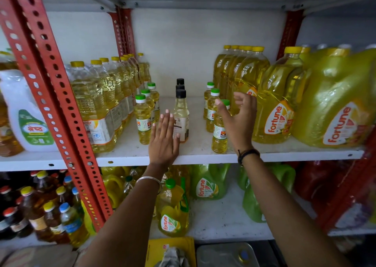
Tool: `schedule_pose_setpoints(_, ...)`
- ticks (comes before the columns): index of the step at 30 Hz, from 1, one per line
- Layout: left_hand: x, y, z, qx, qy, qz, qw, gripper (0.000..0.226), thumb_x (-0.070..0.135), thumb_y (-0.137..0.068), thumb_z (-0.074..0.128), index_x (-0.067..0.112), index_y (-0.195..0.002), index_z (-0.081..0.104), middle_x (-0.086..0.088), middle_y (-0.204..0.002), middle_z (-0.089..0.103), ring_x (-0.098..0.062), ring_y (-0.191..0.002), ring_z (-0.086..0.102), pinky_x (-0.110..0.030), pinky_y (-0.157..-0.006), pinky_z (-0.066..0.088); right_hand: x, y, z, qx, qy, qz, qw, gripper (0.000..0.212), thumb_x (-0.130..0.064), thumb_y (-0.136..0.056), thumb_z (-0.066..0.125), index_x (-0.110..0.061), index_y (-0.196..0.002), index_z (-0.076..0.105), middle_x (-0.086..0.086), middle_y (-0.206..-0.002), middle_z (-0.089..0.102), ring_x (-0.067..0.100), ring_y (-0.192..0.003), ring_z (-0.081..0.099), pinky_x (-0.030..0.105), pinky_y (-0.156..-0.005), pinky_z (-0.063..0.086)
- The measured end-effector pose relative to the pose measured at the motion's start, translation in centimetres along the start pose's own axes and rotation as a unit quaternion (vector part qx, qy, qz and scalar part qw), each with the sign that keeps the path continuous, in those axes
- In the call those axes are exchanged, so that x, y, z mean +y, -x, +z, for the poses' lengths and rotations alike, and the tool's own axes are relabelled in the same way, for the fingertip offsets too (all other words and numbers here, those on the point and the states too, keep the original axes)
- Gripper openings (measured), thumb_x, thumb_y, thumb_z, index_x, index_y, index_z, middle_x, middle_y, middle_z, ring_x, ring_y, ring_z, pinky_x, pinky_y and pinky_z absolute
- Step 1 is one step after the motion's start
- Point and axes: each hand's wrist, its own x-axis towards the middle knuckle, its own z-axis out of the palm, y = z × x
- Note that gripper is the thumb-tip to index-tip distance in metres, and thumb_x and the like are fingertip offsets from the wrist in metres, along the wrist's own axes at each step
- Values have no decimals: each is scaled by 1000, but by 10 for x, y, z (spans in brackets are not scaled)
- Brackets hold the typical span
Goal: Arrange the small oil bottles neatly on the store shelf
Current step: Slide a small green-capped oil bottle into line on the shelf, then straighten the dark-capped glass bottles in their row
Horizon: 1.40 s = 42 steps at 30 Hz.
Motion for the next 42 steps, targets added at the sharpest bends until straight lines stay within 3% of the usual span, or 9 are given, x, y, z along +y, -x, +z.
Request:
schedule_pose_setpoints(2, -13, 3, -6, 4, -12, -5, 1000, 60, 37, -100, 23, 7, -152, 20, -7, -160, 13, -18, -148, 6, -34, -120, -2, -17, 9, 10, 20, -46, -87, 995, 35, -33, -82, 67, -8, -103, 56, 4, -102, 55, 19, -95, 56, 24, -79, 46)
schedule_pose_setpoints(5, -37, 6, -16, 9, -27, -10, 1000, 60, 36, -100, 23, 7, -153, 18, -7, -160, 12, -18, -148, 5, -34, -119, -4, -31, 18, 35, -59, -92, -126, 986, 21, -22, -85, 65, -7, -97, 57, 12, -95, 61, 21, -85, 59, 23, -75, 48)
schedule_pose_setpoints(9, -54, 8, -22, 10, -27, -18, 999, 61, 34, -99, 25, 8, -153, 15, -8, -161, 12, -17, -148, 3, -33, -119, -7, -27, 19, 77, -135, -68, -41, 988, 27, -22, -86, 63, -6, -105, 54, 13, -106, 60, 14, -92, 56, 5, -76, 41)
schedule_pose_setpoints(13, -54, 10, -20, 6, -28, -4, 1000, 61, 35, -98, 24, 8, -153, 15, -7, -161, 10, -19, -148, 5, -35, -119, -5, -16, 9, 109, -194, -34, 84, 977, 39, -18, -89, 57, -5, -123, 44, 15, -128, 52, 23, -118, 50, 26, -95, 39)
schedule_pose_setpoints(16, -56, 10, -19, 12, -25, -4, 1000, 61, 34, -98, 25, 7, -152, 16, -7, -160, 11, -19, -148, 7, -36, -119, -4, -11, 0, 120, -231, -37, 152, 960, 35, -11, -89, 51, -6, -123, 46, 14, -128, 57, 27, -118, 54, 32, -96, 43)
schedule_pose_setpoints(20, -56, 10, -18, 16, -26, 5, 1000, 62, 34, -97, 26, 7, -152, 16, -6, -160, 9, -17, -148, 3, -37, -119, -2, 2, -6, 123, -225, -48, 169, 958, 30, -12, -81, 58, -8, -110, 59, 14, -111, 68, 26, -102, 64, 46, -94, 51)
schedule_pose_setpoints(34, -56, 11, -18, 11, -18, 9, 1000, 61, 33, -98, 25, 7, -152, 16, -6, -160, 10, -19, -148, 6, -37, -119, -1, -14, -2, 118, -162, 4, 126, 979, 29, -13, -77, 72, -2, -102, 62, 17, -101, 69, 26, -91, 63, 38, -83, 52)
schedule_pose_setpoints(38, -56, 11, -18, 14, -14, 8, 1000, 61, 33, -97, 26, 7, -152, 17, -6, -160, 11, -17, -148, 5, -36, -119, -1, -16, -3, 115, -164, 3, 121, 979, 31, -13, -76, 74, 0, -101, 62, 18, -101, 69, 18, -84, 59, 31, -79, 49)
schedule_pose_setpoints(42, -56, 11, -18, 13, -11, 7, 1000, 61, 33, -97, 26, 7, -152, 17, -6, -160, 11, -17, -148, 5, -35, -119, -2, -14, -8, 115, -193, 10, 120, 974, 33, -15, -76, 73, -1, -104, 61, 18, -103, 68, 22, -87, 61, 33, -81, 49)
